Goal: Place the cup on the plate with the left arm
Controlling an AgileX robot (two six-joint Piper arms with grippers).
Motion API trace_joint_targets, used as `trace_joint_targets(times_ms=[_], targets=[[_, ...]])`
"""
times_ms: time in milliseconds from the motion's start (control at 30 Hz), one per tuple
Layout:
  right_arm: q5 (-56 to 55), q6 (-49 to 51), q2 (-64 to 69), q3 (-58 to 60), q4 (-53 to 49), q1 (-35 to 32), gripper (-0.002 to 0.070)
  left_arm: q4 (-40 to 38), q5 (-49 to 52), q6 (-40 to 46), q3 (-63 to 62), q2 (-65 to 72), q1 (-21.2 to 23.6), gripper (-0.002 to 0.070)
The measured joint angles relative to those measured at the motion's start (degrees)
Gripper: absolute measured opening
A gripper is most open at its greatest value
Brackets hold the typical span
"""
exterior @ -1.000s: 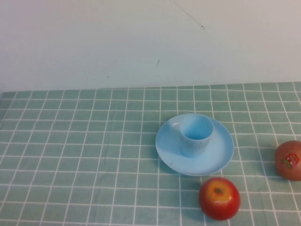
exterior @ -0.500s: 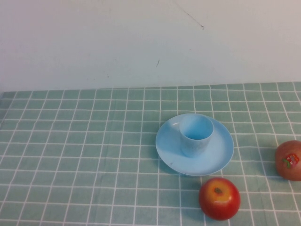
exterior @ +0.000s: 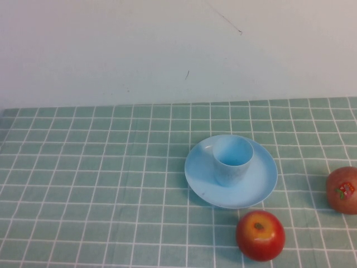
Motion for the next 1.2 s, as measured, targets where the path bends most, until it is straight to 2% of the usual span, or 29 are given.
trace_joint_targets(times_ms=[1200], targets=[[0.0, 0.0, 0.0, 0.0, 0.0, 1.2, -0.0002, 1.1, 0.1, 0.4, 0.0, 0.0, 0.0, 0.0]])
